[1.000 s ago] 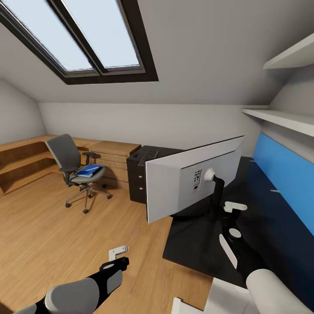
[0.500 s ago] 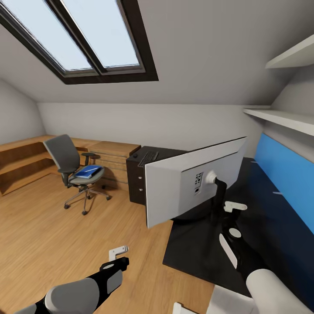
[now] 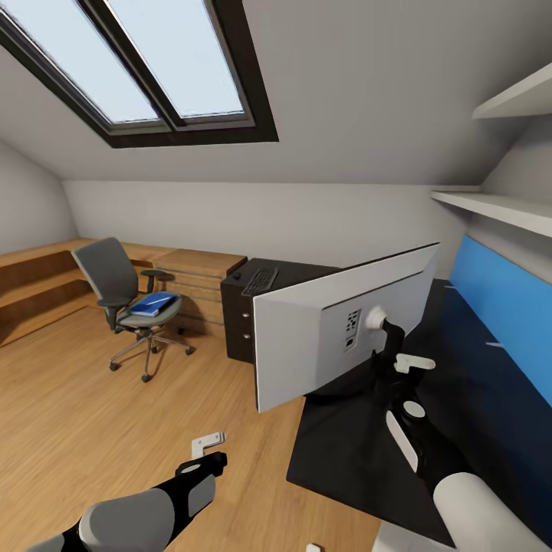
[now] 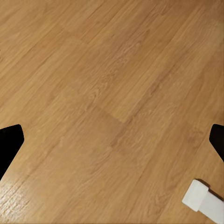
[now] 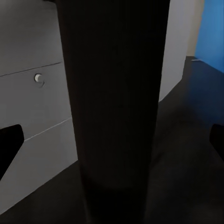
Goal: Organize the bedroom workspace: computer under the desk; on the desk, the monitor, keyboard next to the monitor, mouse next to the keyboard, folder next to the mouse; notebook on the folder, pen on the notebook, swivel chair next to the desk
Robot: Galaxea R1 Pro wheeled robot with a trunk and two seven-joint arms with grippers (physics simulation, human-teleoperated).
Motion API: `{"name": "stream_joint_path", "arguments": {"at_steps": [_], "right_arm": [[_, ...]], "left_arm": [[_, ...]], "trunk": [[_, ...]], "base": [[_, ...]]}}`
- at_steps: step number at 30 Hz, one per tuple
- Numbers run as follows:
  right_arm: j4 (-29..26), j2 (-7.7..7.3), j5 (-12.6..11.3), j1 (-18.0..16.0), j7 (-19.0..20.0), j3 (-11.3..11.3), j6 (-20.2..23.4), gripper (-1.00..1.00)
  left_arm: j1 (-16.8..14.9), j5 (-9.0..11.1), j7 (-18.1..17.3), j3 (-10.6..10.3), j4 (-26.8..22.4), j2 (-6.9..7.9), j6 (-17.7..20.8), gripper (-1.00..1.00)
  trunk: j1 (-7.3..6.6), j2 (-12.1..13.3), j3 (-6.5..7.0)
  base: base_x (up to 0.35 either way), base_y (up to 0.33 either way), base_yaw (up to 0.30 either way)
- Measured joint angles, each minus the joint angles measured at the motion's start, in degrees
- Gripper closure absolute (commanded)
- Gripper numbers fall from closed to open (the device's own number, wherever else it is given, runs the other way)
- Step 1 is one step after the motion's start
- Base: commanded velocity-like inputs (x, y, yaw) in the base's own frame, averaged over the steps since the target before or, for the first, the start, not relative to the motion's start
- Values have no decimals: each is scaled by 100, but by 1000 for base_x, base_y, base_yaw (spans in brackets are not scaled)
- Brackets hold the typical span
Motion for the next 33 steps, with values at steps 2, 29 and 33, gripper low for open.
{"name": "stream_joint_path", "arguments": {"at_steps": [2, 29, 33], "right_arm": [[0, -3, 3, 0, 0, 0, 0, -100], [0, -16, 9, 1, -9, -2, 0, -100], [-2, -16, 9, 0, -9, -1, -3, -100]], "left_arm": [[0, 0, 2, 1, 0, 1, 0, -100], [0, 0, -11, 8, 0, 11, 9, -100], [0, 0, -12, 7, 0, 11, 9, -100]], "trunk": [[0, 0, 0], [0, 0, 0], [0, 0, 0]], "base": [[5, -18, 0], [17, -15, 0], [0, 7, 0]]}}
